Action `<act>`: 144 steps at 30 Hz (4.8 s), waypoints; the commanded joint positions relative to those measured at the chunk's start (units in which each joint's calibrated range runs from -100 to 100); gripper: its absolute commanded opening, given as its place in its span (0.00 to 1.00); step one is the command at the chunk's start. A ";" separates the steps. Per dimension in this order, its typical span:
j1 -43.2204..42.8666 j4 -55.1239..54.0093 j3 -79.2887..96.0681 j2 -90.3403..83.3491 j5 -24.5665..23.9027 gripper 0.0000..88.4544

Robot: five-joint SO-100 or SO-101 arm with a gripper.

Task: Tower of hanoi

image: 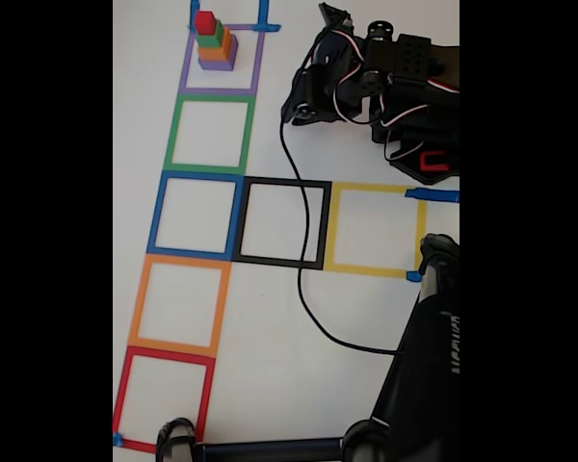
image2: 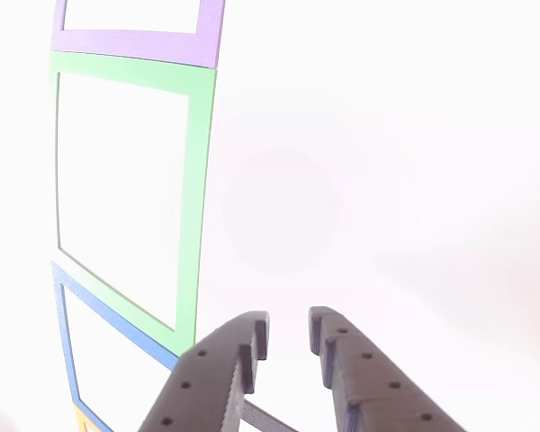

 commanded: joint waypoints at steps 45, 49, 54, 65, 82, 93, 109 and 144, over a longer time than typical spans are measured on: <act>-0.74 -0.99 0.05 -0.85 0.56 0.01; -0.74 -0.99 0.05 -0.85 0.56 0.01; -0.74 -0.99 0.05 -0.85 0.56 0.01; -0.74 -0.99 0.05 -0.85 0.56 0.01; -3.91 -1.31 -0.13 -0.85 -3.49 0.01; -1.13 3.47 -31.22 10.13 49.42 0.02; 3.28 -1.23 -59.95 25.88 137.84 0.01; 19.87 -60.91 -21.68 42.83 169.96 0.32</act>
